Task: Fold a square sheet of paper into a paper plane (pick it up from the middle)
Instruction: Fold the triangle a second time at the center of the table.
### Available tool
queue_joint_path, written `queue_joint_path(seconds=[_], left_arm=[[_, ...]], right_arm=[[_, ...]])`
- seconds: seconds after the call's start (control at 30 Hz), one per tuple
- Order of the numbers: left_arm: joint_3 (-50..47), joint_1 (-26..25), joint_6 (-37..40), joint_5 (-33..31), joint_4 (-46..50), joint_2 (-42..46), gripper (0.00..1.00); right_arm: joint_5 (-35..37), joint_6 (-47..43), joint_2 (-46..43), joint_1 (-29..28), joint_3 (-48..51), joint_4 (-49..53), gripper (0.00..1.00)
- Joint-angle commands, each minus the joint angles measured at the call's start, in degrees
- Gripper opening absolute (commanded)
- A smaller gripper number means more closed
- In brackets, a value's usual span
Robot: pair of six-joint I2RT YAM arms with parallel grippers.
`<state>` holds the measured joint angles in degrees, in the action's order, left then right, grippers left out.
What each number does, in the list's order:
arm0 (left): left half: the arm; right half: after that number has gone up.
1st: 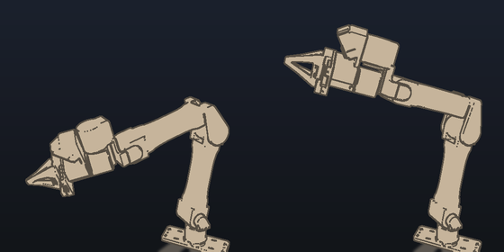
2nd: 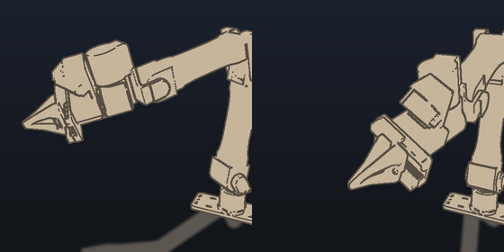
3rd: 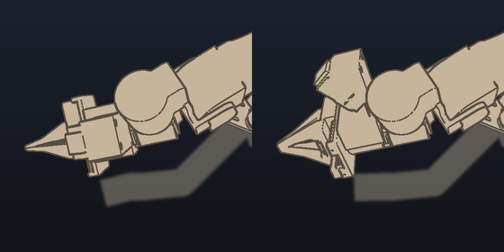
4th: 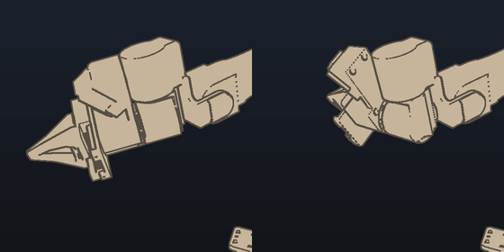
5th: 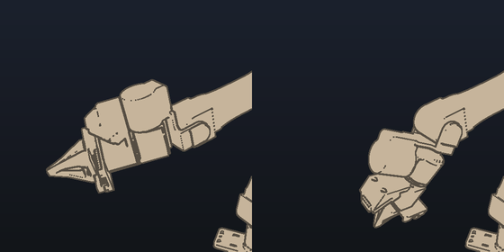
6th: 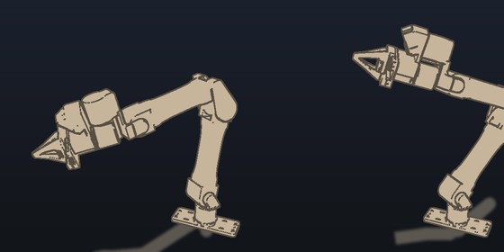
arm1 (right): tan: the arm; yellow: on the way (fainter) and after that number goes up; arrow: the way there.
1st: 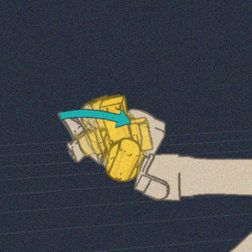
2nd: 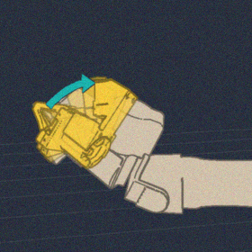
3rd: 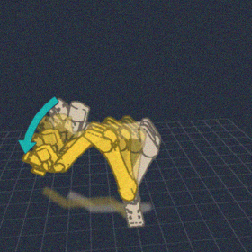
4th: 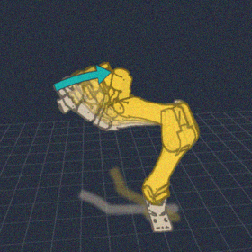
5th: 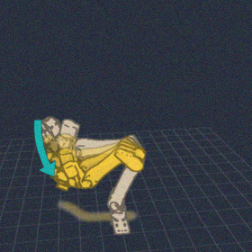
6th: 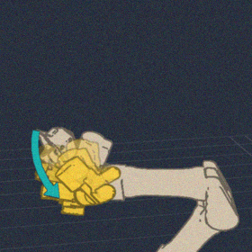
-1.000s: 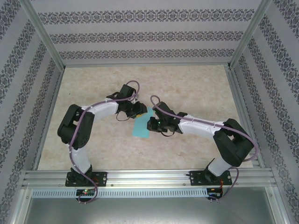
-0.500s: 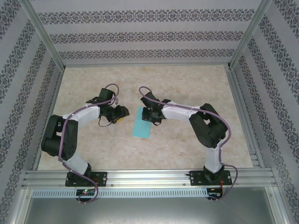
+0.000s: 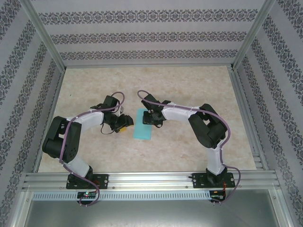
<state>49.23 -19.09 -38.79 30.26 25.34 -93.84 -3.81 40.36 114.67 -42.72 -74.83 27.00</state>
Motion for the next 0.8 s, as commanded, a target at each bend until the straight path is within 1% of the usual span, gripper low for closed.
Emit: queue_joint_path(seconds=[0.0,0.07,0.17,0.23,0.33,0.47,0.77], left_arm=[[-1.7,-1.4,0.2,3.0,-1.3,-0.2,0.55],[-1.6,-1.7,-0.2,3.9,-0.9,-0.5,0.56],[-0.7,-2.4,-0.2,3.5,1.1,-0.4,0.56],[-1.2,-3.1,-0.5,4.6,0.5,0.4,0.56],[-1.7,-4.0,-0.9,4.5,1.0,0.8,0.57],[-3.0,-4.6,-1.3,6.1,-0.6,0.7,0.58],[-3.2,-6.0,-1.3,8.6,-1.6,0.4,0.54]], right_arm=[[-2.7,-0.2,2.4,0.3,1.3,-2.3,0.33],[-4.0,0.4,1.8,0.7,0.9,-1.9,0.33],[-5.4,0.3,1.4,0.7,0.9,-2.1,0.33],[-6.1,0.2,2.5,0.9,0.4,-1.7,0.33],[-7.0,0.4,3.5,0.9,0.1,-1.9,0.32],[-7.1,0.5,3.2,1.0,0.4,-2.1,0.31],[-7.1,0.8,3.2,1.1,0.6,-2.5,0.3]])
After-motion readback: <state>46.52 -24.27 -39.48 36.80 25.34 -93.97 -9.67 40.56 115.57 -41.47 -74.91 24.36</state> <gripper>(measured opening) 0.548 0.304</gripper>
